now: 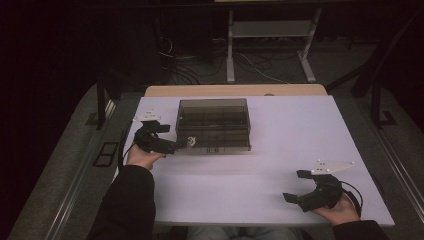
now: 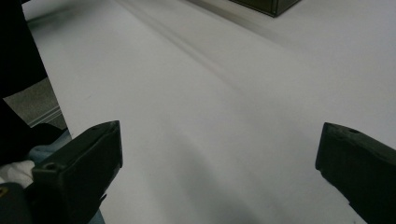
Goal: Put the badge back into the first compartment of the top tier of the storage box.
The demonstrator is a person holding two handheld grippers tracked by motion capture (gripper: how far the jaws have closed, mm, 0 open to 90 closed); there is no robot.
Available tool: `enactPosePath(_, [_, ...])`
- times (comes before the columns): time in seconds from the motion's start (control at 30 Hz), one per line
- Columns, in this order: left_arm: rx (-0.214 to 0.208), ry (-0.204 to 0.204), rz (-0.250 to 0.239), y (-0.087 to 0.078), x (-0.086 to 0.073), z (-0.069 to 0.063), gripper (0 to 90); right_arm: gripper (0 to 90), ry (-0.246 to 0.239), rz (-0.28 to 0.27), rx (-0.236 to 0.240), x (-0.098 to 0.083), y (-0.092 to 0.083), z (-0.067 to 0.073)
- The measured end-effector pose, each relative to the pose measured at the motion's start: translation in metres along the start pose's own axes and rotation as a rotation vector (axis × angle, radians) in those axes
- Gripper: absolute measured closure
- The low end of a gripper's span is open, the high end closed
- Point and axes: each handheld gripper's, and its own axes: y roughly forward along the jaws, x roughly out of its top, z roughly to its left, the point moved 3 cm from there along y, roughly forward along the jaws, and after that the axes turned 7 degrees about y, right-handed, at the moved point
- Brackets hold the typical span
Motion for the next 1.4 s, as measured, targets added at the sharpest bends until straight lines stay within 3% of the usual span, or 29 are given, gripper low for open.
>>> enactPosePath(0.2, [0.013, 0.018, -0.034, -0.005, -0.004, -0.009, 0.0, 0.4, 0.005, -0.007, -0.001, 0.0, -0.001, -0.001])
enactPosePath(0.5, [0.014, 0.046, -0.044, -0.008, -0.012, -0.026, 0.0, 0.4, 0.005, -0.008, -0.002, 0.001, -0.001, -0.001])
enactPosePath(1.4, [-0.038, 0.066, -0.045, -0.006, -0.044, -0.056, 0.0, 0.4, 0.014, -0.011, 0.0, 0.001, -0.001, -0.001])
